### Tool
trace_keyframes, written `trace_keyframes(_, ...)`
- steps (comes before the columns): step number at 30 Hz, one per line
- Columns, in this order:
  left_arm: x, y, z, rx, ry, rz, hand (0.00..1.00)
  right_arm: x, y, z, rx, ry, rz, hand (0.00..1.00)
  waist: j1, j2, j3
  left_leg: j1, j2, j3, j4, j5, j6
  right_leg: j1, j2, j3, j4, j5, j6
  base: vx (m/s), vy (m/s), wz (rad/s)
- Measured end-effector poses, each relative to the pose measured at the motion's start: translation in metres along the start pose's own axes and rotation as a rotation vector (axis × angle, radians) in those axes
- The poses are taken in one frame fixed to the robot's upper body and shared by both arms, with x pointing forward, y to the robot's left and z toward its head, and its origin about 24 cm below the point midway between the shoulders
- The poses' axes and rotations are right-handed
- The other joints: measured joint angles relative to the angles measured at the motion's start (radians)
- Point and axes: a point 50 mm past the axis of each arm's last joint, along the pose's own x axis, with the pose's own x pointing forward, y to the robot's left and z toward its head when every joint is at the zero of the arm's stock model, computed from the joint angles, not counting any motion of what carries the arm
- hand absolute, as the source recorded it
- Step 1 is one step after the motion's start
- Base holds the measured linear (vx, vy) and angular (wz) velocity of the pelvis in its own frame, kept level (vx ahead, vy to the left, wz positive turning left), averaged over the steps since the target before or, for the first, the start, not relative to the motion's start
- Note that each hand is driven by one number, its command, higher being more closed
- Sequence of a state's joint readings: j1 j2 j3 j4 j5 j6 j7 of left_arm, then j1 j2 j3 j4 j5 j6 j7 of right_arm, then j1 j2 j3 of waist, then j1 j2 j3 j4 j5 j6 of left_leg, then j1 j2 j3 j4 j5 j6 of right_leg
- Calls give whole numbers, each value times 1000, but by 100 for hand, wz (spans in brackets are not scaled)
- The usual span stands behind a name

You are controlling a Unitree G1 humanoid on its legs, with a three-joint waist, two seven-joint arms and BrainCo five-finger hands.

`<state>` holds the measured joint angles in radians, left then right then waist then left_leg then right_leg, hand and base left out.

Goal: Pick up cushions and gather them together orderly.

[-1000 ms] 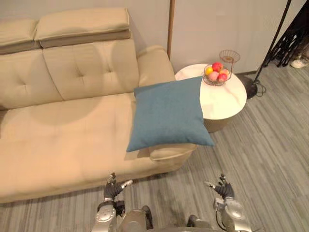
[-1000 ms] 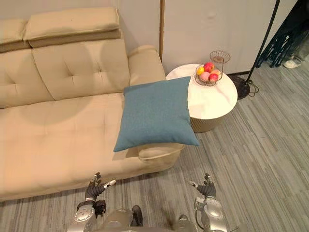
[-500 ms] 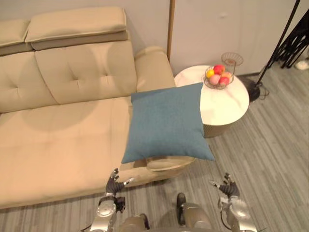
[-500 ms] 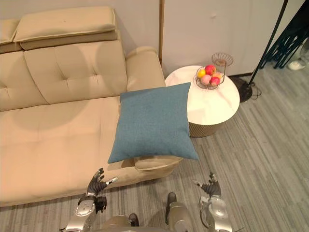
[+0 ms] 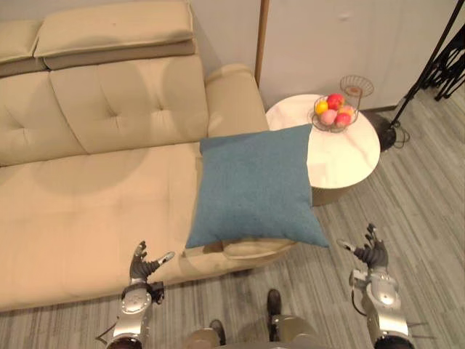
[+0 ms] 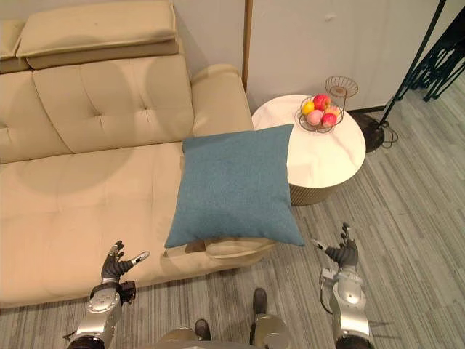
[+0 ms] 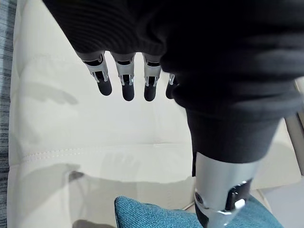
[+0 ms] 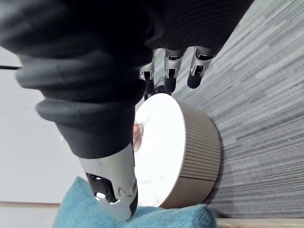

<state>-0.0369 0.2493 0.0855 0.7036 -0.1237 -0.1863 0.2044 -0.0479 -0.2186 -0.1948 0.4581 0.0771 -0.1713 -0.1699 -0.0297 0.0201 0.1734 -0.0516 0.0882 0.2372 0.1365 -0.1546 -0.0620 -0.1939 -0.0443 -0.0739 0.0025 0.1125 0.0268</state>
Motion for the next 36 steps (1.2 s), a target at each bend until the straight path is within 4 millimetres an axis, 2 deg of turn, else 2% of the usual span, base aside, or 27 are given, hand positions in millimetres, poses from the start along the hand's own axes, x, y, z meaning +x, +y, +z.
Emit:
trace_keyframes(2,16,-19,30,-3,-78,-49,0,18,26,28,9,-85,79,0,15,-8,26,-57,-1,4,15,12,2,-47,-3,7,-10,24,-9,-148,-60,-3)
trace_keyframes(3,19,-24,38,-3,-95,-60,0,22,32,33,11,-95,93,0,18,-10,33,-71,1,4,26,13,0,-57,-2,7,-10,30,-9,-162,-70,2)
trace_keyframes(5,32,-37,68,-12,-167,-86,0,34,50,53,38,-136,139,0,18,-20,52,-149,7,-6,72,14,-2,-109,-2,4,-11,52,-16,-191,-78,9)
trace_keyframes(6,35,-41,79,-15,-192,-91,0,38,54,60,42,-150,147,0,18,-23,64,-172,10,-9,85,14,-2,-120,-2,3,-13,61,-19,-195,-64,12)
trace_keyframes(8,46,-52,117,-48,-271,-99,0,52,63,81,62,-182,159,0,18,-35,106,-242,15,-16,134,12,0,-157,-2,1,-29,92,-22,-200,-45,9)
trace_keyframes(9,49,-53,127,-49,-294,-100,0,55,65,88,76,-191,161,0,17,-39,118,-262,16,-18,145,12,0,-170,-2,1,-29,97,-21,-193,-41,3)
trace_keyframes(10,53,-55,146,-45,-329,-101,0,61,70,101,92,-214,165,0,15,-47,138,-294,17,-18,164,12,0,-194,-2,5,-30,107,-17,-144,-34,0)
trace_keyframes(11,55,-56,156,-43,-348,-103,0,64,72,109,96,-229,168,0,14,-51,150,-309,18,-18,173,12,0,-204,-2,6,-32,116,-20,-195,-44,-3)
trace_keyframes(13,59,-62,194,-47,-419,-115,0,76,82,140,116,-272,183,0,11,-54,188,-363,23,-20,214,12,0,-235,-1,9,-45,146,-20,-155,-29,-1)
trace_keyframes(14,59,-63,205,-58,-437,-118,0,78,85,148,117,-281,191,0,12,-54,203,-370,25,-21,223,12,0,-235,0,9,-49,151,-20,-115,-16,1)
trace_keyframes(15,59,-66,225,-68,-473,-122,100,79,92,163,121,-309,206,100,12,-57,221,-390,30,-23,239,11,1,-243,3,9,-54,160,-11,-107,-18,2)
trace_keyframes(16,58,-69,243,-65,-507,-128,100,79,99,178,124,-344,220,100,12,-58,222,-423,34,-27,256,11,1,-265,6,10,-60,169,-10,-123,-20,3)
trace_keyframes(19,56,-65,278,-56,-577,-115,100,76,115,215,142,-431,269,100,5,-67,231,-471,36,-31,268,15,1,-304,8,13,-65,187,-12,-66,-13,0)
trace_keyframes(26,53,-56,296,-88,-623,-92,100,72,120,228,173,-471,305,100,-8,-66,235,-476,36,-38,263,18,5,-304,11,26,-73,191,-15,4,2,1)
trace_keyframes(28,45,-57,311,-123,-683,-110,100,65,117,242,202,-544,319,100,-7,-67,260,-474,35,-42,257,27,6,-301,10,39,-73,191,-15,23,14,9)
trace_keyframes(30,37,-58,316,-135,-737,-123,100,58,114,247,208,-598,329,100,-5,-66,273,-461,33,-44,243,34,4,-292,9,49,-75,191,-15,36,2,8)
trace_keyframes(33,33,-59,300,-143,-747,-133,100,50,116,232,187,-603,349,100,-6,-66,275,-401,30,-46,201,47,-6,-245,10,59,-87,191,-14,71,-14,5)
trace_keyframes(36,25,-65,270,-161,-737,-169,100,37,112,207,160,-600,357,100,-5,-65,274,-341,28,-51,155,52,-14,-195,11,73,-99,182,-5,73,-16,6)
